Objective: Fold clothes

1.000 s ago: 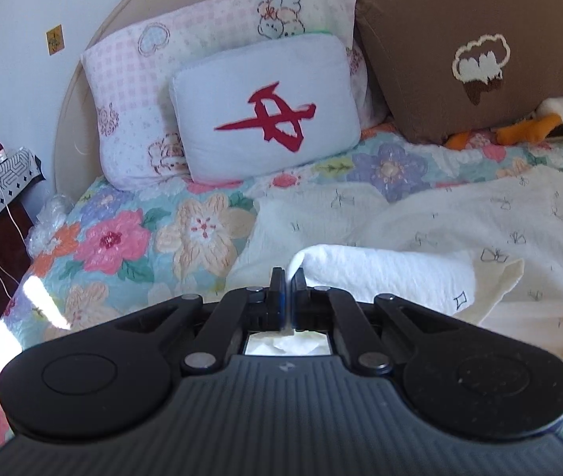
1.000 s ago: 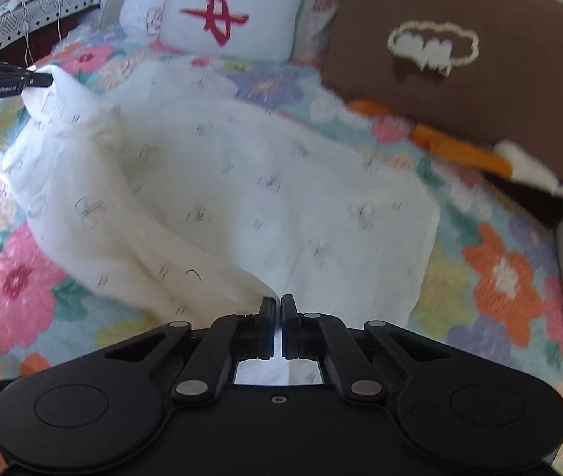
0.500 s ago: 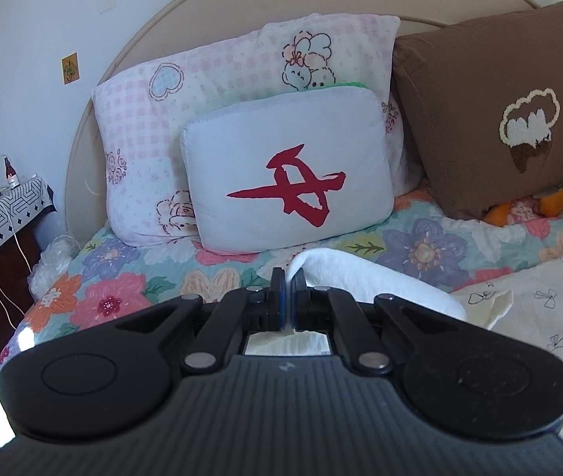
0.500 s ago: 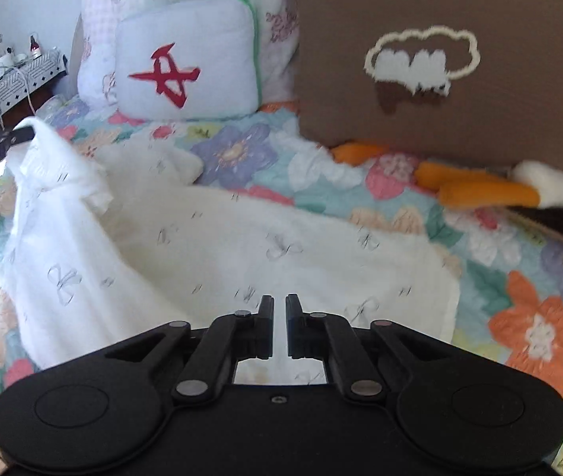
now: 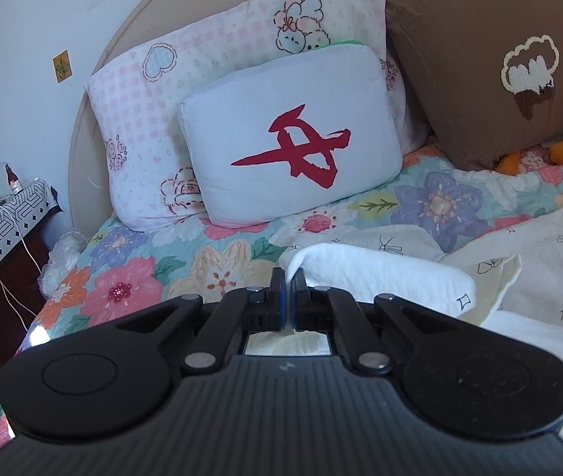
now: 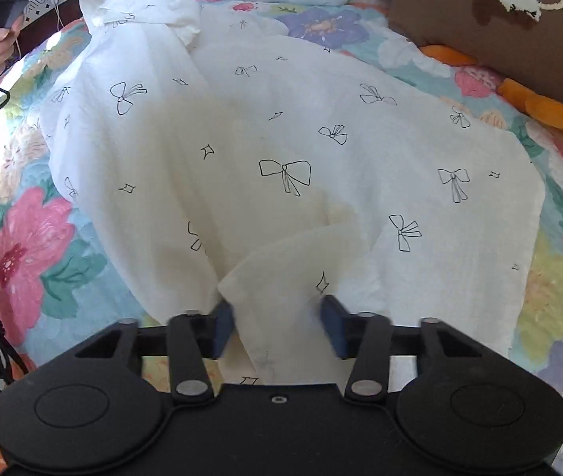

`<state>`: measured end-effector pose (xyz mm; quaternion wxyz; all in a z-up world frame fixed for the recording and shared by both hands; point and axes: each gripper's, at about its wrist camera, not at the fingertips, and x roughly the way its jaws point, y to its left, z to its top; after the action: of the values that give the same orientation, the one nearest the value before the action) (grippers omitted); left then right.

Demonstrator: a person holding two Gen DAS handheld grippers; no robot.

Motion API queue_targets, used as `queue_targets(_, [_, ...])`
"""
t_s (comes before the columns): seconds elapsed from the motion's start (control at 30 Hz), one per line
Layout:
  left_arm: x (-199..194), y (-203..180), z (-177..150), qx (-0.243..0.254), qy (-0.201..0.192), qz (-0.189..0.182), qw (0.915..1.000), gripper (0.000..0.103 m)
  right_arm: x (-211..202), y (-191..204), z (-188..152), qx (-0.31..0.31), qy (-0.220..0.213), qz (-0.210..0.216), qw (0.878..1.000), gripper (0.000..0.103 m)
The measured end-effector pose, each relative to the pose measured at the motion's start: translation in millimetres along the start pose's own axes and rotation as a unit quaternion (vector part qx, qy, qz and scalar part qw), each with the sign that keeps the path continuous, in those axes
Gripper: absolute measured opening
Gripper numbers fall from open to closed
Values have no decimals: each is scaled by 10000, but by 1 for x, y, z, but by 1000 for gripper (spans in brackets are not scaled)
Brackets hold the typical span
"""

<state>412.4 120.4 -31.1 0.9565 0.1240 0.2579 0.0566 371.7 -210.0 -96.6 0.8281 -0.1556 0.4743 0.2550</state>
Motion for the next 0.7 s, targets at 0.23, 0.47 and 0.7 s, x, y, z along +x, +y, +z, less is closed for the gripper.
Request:
queue_targets(0.23, [12, -2, 2, 91, 14, 135, 9999, 2, -36, -42, 31, 158, -1191, -611, 9909, 4])
queue_targets(0.47, [30, -3, 28, -132, -309, 323, 9989, 2, -45, -89, 92, 377, -1669, -862, 9815, 5])
queue_targets(0.7, [84, -24, 8, 265, 684, 526, 9959, 32, 10, -118, 91, 1034, -967, -1283, 9816, 30])
